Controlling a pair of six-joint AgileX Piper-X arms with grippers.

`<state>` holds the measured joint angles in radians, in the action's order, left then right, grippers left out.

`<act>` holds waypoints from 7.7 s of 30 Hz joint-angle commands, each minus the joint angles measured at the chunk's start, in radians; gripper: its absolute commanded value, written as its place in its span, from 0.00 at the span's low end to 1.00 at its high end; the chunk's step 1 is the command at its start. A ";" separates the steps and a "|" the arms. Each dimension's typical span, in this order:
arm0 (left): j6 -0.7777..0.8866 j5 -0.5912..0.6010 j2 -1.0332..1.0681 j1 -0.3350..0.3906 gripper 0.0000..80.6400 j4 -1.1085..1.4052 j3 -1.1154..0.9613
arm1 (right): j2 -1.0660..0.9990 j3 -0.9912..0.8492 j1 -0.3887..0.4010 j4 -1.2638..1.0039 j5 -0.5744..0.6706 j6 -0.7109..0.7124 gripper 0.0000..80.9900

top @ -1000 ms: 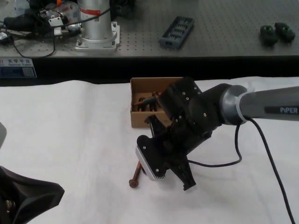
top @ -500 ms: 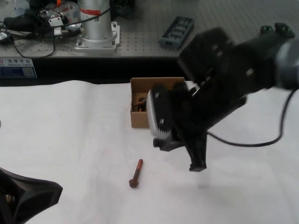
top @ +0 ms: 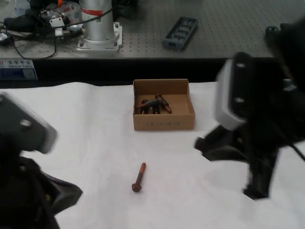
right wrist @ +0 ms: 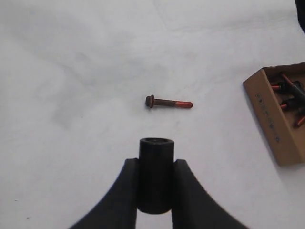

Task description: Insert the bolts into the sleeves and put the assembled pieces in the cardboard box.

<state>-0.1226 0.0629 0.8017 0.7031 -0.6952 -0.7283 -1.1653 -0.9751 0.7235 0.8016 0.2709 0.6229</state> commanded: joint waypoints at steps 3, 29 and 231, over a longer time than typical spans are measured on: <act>-0.037 -0.005 0.078 0.004 0.01 0.052 -0.003 | 0.220 0.090 0.000 0.003 0.015 -0.153 0.02; 0.374 -0.144 0.853 -0.007 0.39 0.194 -0.414 | 0.460 0.140 0.000 0.134 0.009 -0.272 0.02; 1.897 -0.125 1.037 0.039 0.38 -0.105 -0.395 | 0.460 0.140 0.000 0.181 0.150 -0.357 0.02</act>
<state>1.7500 -0.0533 1.8340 0.7444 -0.7890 -1.1253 -0.7121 -0.8324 0.7235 0.9757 0.4015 0.2639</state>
